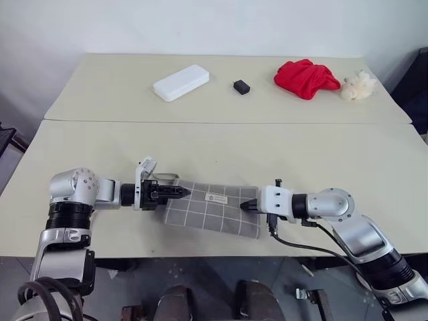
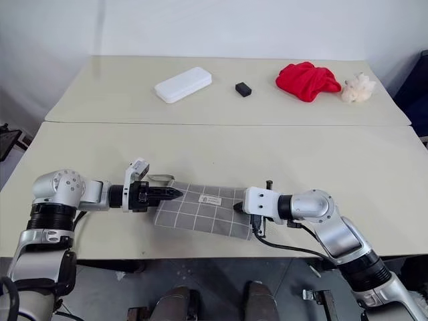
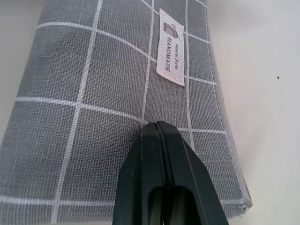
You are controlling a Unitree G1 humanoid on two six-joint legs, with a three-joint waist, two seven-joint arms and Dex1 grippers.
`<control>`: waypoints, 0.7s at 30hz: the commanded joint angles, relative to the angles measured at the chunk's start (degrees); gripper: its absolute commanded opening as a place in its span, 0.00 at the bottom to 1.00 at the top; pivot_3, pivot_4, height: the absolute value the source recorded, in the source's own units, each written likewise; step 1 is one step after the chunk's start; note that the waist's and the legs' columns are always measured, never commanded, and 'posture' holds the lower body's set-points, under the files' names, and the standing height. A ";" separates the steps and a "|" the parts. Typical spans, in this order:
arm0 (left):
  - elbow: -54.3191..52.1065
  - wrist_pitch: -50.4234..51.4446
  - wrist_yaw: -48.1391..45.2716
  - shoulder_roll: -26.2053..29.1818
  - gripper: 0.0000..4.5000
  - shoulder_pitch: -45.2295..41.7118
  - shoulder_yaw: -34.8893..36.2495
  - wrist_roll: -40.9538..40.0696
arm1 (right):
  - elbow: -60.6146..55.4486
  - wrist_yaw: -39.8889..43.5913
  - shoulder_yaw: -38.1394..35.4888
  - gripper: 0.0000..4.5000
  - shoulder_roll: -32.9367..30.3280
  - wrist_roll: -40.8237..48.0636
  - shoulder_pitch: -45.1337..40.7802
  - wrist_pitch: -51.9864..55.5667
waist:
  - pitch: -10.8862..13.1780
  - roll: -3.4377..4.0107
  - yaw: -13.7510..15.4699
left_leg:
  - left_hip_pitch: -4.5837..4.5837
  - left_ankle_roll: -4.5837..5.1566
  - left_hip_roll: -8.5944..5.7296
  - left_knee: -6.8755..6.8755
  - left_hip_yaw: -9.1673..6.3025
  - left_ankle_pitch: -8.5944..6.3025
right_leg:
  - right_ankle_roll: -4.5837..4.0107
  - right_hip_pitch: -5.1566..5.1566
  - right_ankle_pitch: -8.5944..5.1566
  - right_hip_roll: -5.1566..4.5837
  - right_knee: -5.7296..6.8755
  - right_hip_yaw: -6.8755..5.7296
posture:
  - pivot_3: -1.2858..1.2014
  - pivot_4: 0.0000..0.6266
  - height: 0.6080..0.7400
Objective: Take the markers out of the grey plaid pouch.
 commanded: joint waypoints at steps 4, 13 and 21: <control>1.93 0.29 -1.16 0.32 0.36 -1.77 -0.69 0.92 | 0.11 0.63 -0.57 0.00 -0.44 -0.29 0.32 -1.03 | 0.00 0.00 -0.01 | 0.00 0.00 0.00 0.00 0.00 0.00 | 0.00 0.00 0.00 0.00 0.00 0.00 | 0.52 0.24 1.00; 0.19 1.07 -3.39 1.34 0.01 -2.03 -0.01 -0.23 | 1.45 1.00 -1.42 0.00 0.14 0.73 0.71 -5.31 | 0.00 0.00 -0.04 | 0.00 0.00 0.00 0.00 0.00 0.00 | 0.00 0.00 0.00 0.00 0.01 0.00 | 0.52 0.24 1.00; -5.56 -4.87 -5.34 3.33 0.01 0.60 4.88 -1.48 | -1.59 6.18 -11.43 0.00 0.30 17.42 -0.89 -3.62 | 0.07 -0.05 -0.01 | -0.03 0.00 0.00 0.00 -0.01 0.00 | 0.00 -0.02 0.00 0.00 0.00 0.00 | 0.52 0.24 1.00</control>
